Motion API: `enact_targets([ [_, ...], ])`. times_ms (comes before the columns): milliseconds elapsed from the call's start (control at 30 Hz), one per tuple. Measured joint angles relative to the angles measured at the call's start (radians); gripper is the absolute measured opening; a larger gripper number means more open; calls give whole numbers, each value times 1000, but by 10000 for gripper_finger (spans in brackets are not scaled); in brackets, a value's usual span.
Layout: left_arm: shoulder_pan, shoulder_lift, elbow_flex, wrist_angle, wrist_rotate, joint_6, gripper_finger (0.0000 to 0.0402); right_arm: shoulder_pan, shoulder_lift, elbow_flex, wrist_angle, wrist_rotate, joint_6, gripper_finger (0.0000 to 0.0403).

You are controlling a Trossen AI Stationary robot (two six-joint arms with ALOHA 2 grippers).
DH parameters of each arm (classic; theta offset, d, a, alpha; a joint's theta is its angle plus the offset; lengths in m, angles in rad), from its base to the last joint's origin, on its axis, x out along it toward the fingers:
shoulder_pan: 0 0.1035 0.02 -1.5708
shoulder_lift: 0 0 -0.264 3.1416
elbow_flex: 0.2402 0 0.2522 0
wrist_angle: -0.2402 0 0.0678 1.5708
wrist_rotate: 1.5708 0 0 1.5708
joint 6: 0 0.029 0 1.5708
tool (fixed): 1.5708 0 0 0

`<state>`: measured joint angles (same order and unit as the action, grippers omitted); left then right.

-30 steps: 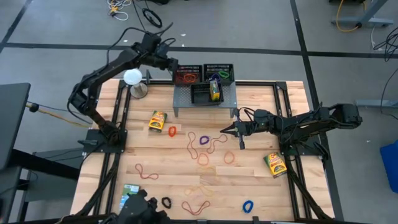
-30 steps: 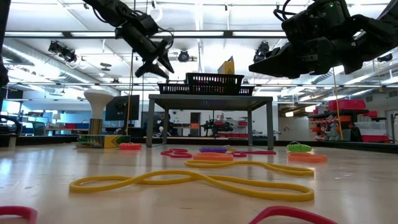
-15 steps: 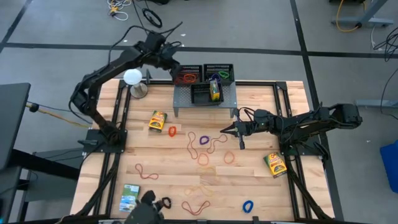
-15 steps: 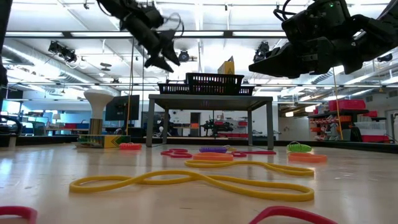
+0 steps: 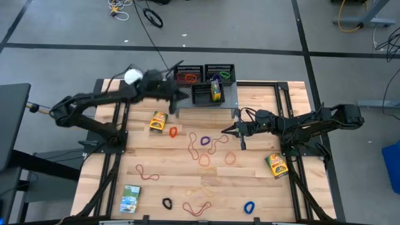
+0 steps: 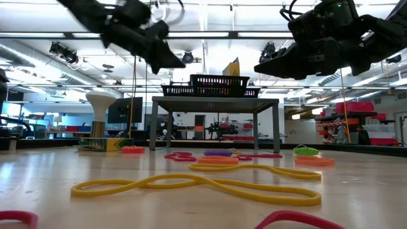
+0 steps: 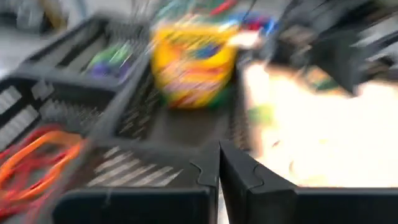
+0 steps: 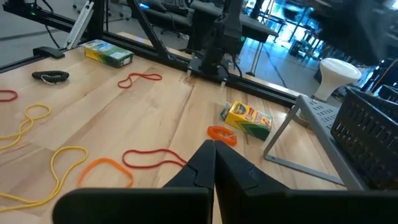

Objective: Pick & Place Office Desk Supplies
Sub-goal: Put the purple spring keychain into the top right black basket on the shelf

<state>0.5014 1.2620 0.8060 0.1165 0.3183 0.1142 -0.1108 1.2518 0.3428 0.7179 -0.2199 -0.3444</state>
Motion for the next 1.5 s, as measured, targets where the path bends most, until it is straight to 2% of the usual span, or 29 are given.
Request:
enact_targets([
  [67,-47,-56,-113,157,-13,-14,11,0,0,0,18,0,29,7],
  [167,-103,-117,-230,287,-94,-74,12,0,0,0,58,0,71,7],
  [300,-157,-126,-288,313,-164,-182,12,0,0,0,103,0,97,7],
  [433,-240,-99,-351,364,-169,-139,8,0,0,0,135,11,96,7],
  [633,-349,-2,-515,818,-268,-130,8,9,0,30,116,39,163,6],
  [800,-407,103,-592,1065,-363,-159,11,120,1,99,-120,295,260,3],
  [900,-429,164,-592,1115,-371,-153,11,199,0,166,-330,431,364,2],
  [1000,-442,219,-579,1139,-371,-143,11,265,0,225,-532,516,493,2],
  [1267,-444,333,-528,1135,-371,-140,11,385,18,300,-886,504,822,2],
  [1400,-444,375,-500,1138,-370,-140,11,419,90,359,-955,499,864,19],
  [1500,-444,400,-483,1137,-370,-142,11,429,171,431,-1031,425,855,45],
])
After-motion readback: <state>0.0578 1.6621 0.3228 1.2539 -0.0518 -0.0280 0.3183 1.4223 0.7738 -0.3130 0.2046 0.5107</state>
